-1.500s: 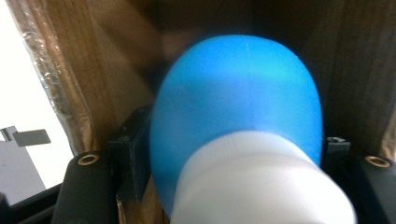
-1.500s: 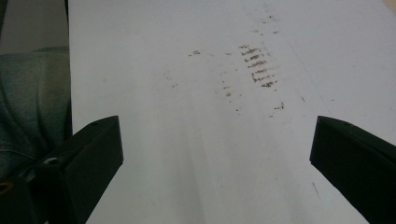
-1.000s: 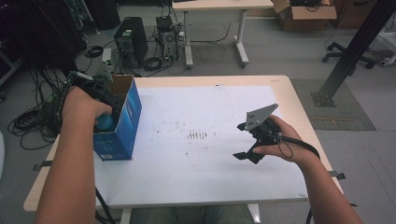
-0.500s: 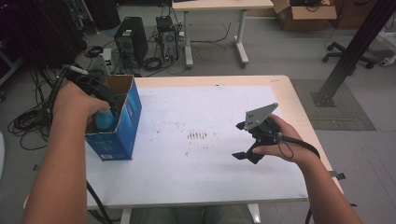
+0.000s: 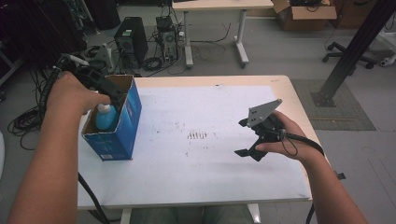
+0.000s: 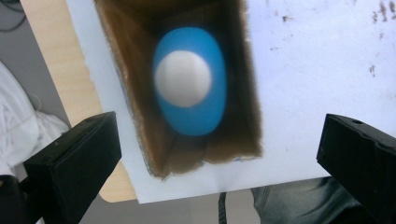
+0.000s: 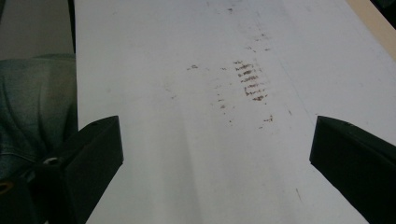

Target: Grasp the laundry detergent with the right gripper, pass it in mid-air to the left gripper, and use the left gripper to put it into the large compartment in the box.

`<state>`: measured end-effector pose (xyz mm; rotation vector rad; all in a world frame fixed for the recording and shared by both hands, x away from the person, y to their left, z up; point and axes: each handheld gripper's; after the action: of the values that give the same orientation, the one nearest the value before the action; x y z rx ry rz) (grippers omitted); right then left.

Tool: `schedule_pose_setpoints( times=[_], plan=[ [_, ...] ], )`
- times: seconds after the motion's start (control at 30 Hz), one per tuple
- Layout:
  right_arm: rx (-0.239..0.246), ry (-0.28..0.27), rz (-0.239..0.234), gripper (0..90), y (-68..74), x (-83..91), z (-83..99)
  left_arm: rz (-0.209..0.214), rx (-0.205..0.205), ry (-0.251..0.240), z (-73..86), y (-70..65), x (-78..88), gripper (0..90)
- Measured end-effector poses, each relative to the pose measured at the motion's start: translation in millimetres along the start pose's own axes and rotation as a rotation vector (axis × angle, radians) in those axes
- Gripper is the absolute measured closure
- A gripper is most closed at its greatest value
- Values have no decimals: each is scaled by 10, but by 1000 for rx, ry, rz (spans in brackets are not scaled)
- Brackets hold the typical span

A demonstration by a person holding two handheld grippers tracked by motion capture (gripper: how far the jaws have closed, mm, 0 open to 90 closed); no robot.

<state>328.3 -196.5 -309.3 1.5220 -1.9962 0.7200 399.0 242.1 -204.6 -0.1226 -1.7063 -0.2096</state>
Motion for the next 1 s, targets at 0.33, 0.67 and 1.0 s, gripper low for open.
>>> schedule_pose_setpoints(
  times=[0.33, 0.67, 1.0],
  plan=[
    [4, 24, 20, 30, -102, 141, -105, 18, -211, -46, -72, -407, 238, 2],
    [23, 102, 27, 31, -222, 254, -210, 74, -490, -82, -66, -842, 331, 2],
    [26, 240, -4, 35, -338, 315, -279, 118, -754, -45, -12, -1137, 168, 2]
  ],
)
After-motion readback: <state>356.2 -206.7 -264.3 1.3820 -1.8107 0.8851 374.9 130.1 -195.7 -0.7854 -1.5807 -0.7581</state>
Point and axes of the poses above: each handheld gripper's, and its own axes: x roughly backward along the jaws, z roughly out of its underside, y roughly to its left, and after that the axes turned 4 degrees about -y, right-handed
